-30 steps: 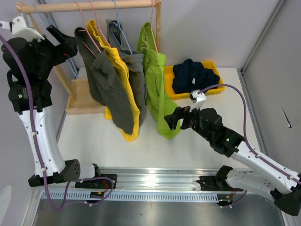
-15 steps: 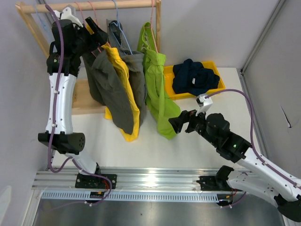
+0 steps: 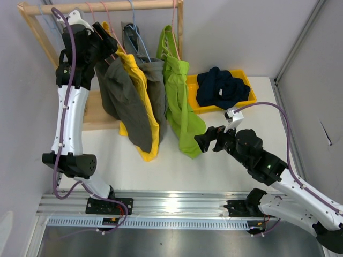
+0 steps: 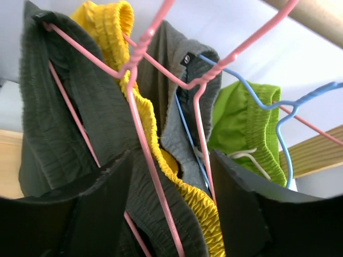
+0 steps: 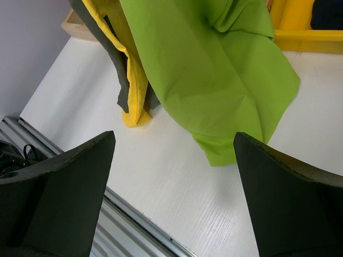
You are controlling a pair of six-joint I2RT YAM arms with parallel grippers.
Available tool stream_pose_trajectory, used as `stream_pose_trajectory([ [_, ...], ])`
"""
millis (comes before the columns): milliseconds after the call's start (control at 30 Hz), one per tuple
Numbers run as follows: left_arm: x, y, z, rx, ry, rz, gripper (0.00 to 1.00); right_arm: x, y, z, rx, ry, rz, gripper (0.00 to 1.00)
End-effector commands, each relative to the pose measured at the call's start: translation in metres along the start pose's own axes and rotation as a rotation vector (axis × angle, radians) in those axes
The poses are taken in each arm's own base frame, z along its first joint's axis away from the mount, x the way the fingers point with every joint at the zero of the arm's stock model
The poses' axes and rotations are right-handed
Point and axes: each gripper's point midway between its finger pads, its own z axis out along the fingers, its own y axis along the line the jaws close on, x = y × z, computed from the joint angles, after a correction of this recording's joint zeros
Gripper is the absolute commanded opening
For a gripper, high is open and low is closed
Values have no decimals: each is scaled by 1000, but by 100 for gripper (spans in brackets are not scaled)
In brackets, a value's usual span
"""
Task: Remove the shorts from the hanger
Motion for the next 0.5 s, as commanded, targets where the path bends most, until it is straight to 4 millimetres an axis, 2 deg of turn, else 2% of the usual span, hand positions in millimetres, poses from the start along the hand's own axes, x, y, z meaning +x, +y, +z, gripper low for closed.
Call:
stream_pose_trajectory([
  [0,-28,-8,-21,10,-96,9,60,-9,0,-3,-2,-37,3,99],
  [167,-25,-5,-18,-1,-90,9,50,-9,-1,-2,3,-34,4,99],
  [467,-15,-1,-5,-14,-66,10,50,-8,-4,-2,12,-33,-5,99],
])
